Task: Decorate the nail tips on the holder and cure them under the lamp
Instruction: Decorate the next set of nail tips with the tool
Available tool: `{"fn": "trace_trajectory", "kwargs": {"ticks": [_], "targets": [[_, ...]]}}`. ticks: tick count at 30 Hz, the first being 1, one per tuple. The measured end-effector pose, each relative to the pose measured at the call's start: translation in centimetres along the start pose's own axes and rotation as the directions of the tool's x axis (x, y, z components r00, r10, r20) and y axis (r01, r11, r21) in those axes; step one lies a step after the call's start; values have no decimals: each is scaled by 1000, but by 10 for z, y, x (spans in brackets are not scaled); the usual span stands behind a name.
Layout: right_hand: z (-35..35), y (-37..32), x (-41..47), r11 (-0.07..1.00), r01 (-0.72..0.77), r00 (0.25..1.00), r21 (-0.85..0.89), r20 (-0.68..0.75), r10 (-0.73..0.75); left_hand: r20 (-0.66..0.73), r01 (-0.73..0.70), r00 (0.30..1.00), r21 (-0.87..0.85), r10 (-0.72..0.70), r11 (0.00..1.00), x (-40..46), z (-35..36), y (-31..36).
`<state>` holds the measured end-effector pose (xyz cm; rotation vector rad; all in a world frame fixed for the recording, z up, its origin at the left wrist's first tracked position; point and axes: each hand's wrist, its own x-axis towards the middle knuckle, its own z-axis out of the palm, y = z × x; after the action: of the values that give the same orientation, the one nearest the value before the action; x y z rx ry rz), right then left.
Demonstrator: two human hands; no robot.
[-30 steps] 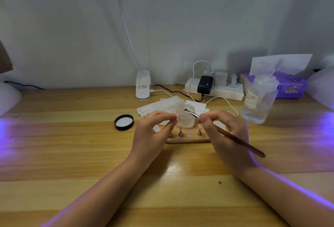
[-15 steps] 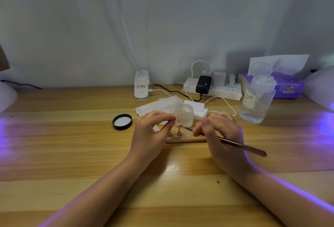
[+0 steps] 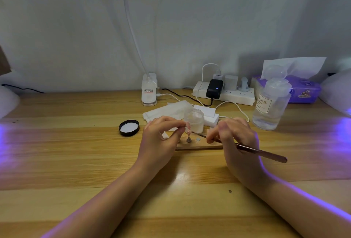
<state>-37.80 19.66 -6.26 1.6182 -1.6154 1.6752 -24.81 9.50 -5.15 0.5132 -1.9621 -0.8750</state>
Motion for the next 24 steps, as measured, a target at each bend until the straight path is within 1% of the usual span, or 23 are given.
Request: {"fn": "trace_trajectory", "kwargs": {"ticks": [3, 6, 12, 17, 22, 24], "targets": [[3, -1, 3, 999, -4, 1000, -32, 6, 4, 10, -4, 1000, 9, 4, 1000, 0, 1, 0], [5, -2, 3, 999, 24, 999, -37, 33, -23, -1, -5, 1000, 8, 5, 1000, 0, 1, -1], [2, 1, 0, 1000, -3, 1000, 1, 4, 3, -3, -25, 1000, 19, 25, 1000, 0, 2, 0], [4, 0, 2, 998, 40, 999, -38, 13, -39, 3, -32, 999, 50, 32, 998, -1, 2, -2], [3, 0, 2, 1000, 14, 999, -18, -29, -15, 25, -33, 999, 62, 32, 997, -1, 2, -2], [4, -1, 3, 999, 14, 1000, -37, -17, -14, 27, -34, 999, 69, 32, 997, -1, 2, -2]]}}
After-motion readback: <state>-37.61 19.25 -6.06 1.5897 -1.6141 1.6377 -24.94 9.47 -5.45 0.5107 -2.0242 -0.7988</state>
